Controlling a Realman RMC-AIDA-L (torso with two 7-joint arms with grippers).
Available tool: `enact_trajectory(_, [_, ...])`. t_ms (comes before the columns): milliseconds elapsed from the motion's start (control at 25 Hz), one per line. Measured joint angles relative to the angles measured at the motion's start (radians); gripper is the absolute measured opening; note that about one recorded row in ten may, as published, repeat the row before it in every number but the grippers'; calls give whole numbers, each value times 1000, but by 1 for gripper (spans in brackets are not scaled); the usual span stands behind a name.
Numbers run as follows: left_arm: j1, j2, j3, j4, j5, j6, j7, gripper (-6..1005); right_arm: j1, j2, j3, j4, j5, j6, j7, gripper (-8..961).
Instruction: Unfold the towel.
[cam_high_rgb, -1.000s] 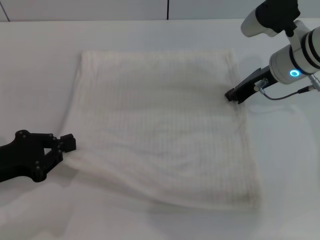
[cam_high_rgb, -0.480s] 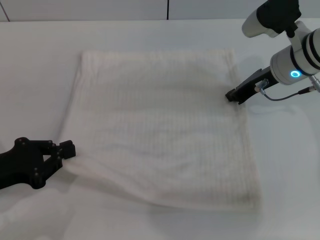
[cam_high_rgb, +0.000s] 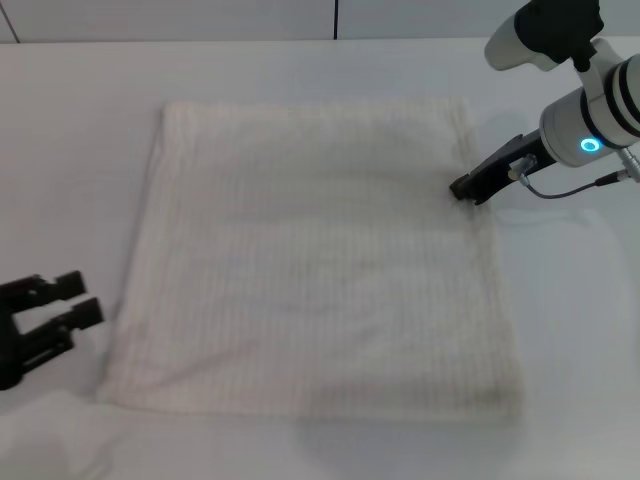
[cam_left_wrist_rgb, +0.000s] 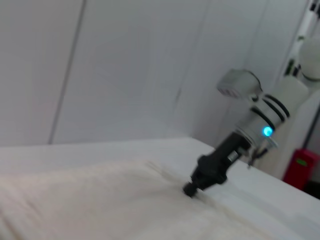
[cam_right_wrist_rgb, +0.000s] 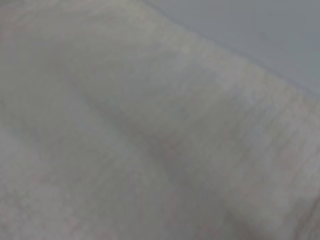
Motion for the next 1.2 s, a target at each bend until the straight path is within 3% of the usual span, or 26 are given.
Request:
enact_trajectory(200, [35, 4, -109, -1, 0, 49, 4, 344, 0, -1, 1, -9, 2, -1, 5, -1])
enact_trajectory(320, [40, -14, -171, -2, -2, 74, 52, 448, -23, 5, 16, -69, 36, 2, 9, -2])
enact_trajectory(400, [37, -53, -243, -7, -7, 76, 123, 517, -37, 9, 20, -96, 59, 3, 5, -2])
enact_trajectory(440, [28, -95, -311, -18, -7, 73, 204, 552, -78, 19, 25, -166, 146, 13, -20, -2])
enact_trajectory(480, [28, -95, -311, -18, -7, 73, 204, 670, -78, 19, 25, -166, 146, 13, -20, -2])
enact_trajectory(520, [14, -123, -379, -57, -17, 72, 289, 788, -137, 27, 27, -227, 297, 40, -80, -2])
enact_trajectory(600, [4, -126, -411, -111, -32, 75, 332, 804, -163, 29, 27, -246, 379, 54, -119, -2])
enact_trajectory(680, [-15, -122, -473, -225, -68, 81, 411, 821, -226, 28, 29, -257, 621, 82, -266, -2])
enact_trajectory(720, [-21, -122, -508, -281, -85, 83, 459, 829, -283, 28, 40, -228, 908, 89, -489, -1])
enact_trajectory(760, [-25, -122, -538, -324, -97, 83, 503, 837, -303, 29, 48, -200, 1060, 85, -625, -1])
enact_trajectory(800, [-27, -125, -580, -374, -110, 83, 559, 837, -303, 29, 48, -200, 1060, 85, -625, -1])
enact_trajectory(840, [-29, -128, -666, -478, -134, 83, 663, 837, -328, 31, 56, -112, 1332, 48, -912, -1])
enact_trajectory(880, [-29, -128, -666, -478, -134, 83, 663, 837, -328, 31, 56, -112, 1332, 48, -912, -1])
enact_trajectory(1040, [-26, -131, -823, -662, -152, 81, 827, 837, -322, 28, 58, 180, 1885, -125, -1549, -1])
enact_trajectory(1200, [-25, -132, -863, -713, -152, 75, 861, 837, -302, 25, 60, 275, 1990, -190, -1721, -2])
